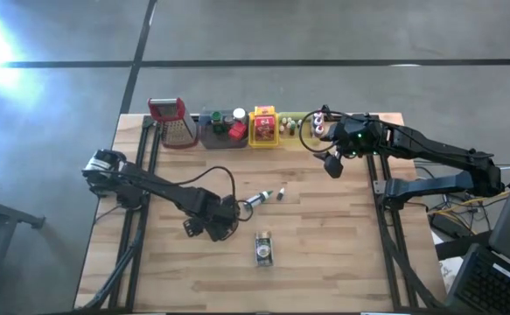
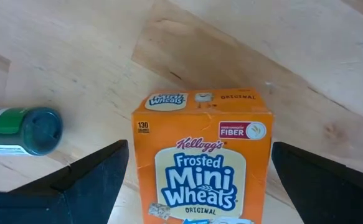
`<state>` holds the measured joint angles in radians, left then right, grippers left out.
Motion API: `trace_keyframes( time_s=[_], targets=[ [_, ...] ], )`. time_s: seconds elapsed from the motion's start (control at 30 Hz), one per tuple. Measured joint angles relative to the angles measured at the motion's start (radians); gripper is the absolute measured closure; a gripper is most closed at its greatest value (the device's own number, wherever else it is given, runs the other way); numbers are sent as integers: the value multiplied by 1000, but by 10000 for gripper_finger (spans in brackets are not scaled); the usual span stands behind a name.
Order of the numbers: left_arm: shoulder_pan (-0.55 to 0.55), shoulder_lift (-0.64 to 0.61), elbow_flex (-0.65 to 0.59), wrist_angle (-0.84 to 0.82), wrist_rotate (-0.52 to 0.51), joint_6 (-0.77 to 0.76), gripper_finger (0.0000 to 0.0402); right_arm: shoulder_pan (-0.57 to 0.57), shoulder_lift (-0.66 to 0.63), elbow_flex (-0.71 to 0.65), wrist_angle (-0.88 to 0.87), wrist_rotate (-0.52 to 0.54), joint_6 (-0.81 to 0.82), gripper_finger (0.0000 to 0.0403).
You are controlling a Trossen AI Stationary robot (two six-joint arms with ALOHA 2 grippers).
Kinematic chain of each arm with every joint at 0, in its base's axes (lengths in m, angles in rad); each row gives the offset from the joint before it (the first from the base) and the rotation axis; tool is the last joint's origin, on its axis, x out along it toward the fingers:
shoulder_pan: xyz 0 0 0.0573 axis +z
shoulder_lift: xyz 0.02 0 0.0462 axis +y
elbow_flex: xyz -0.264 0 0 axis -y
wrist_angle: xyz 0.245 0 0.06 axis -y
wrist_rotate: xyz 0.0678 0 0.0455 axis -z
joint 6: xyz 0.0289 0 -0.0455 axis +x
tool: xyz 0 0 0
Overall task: Pick & Place Kitchen Items
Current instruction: Put the orange cereal box into the yellow bin
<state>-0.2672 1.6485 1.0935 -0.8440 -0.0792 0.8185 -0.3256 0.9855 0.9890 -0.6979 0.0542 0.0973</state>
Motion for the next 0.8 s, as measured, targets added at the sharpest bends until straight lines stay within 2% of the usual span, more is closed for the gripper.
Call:
trace_keyframes(
  time_s=[0.8],
  targets=[
    [23, 108, -2, 62, 21, -16, 2, 0, 0, 0, 0, 0, 0, 182]
  ],
)
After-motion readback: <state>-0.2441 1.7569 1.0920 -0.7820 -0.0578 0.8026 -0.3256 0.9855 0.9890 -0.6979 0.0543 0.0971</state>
